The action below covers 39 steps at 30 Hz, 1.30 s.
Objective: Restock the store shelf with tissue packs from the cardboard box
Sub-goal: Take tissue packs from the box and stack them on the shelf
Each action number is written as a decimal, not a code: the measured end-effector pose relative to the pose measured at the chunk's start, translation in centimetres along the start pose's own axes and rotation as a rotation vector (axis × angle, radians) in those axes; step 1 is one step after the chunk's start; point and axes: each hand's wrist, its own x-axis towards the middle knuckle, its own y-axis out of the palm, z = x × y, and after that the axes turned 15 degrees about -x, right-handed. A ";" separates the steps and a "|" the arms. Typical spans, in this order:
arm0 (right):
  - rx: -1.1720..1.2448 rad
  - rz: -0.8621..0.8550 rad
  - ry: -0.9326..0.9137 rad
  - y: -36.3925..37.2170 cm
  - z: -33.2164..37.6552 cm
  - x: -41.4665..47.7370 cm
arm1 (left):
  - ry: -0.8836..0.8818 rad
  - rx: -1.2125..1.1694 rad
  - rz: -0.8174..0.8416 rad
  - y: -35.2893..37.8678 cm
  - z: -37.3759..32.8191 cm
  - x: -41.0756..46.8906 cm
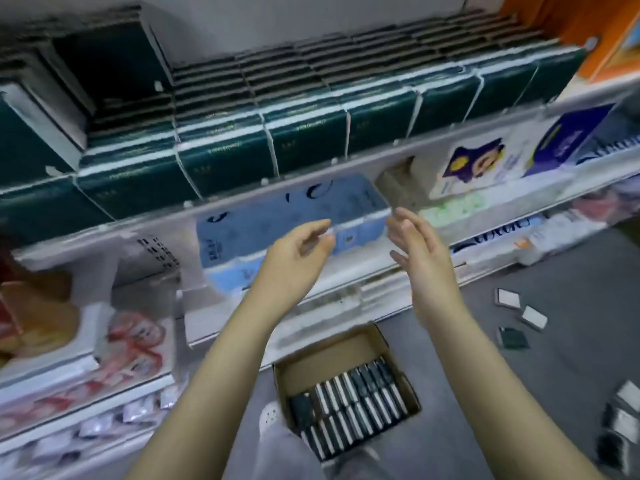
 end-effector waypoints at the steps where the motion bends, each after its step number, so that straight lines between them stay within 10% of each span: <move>1: -0.010 0.013 0.041 0.0 -1.6 -0.2 | -0.035 0.005 0.003 0.4 1.4 0.0; 19: -0.338 0.298 0.809 10.3 -37.8 -2.8 | -1.019 0.048 0.066 1.9 38.7 1.1; 25: -0.476 0.459 0.988 14.7 -53.1 -3.9 | -1.076 0.308 0.298 2.5 56.3 1.7; 39: -1.176 0.844 0.444 24.0 -75.8 -3.9 | -0.961 0.722 0.505 3.7 83.0 8.7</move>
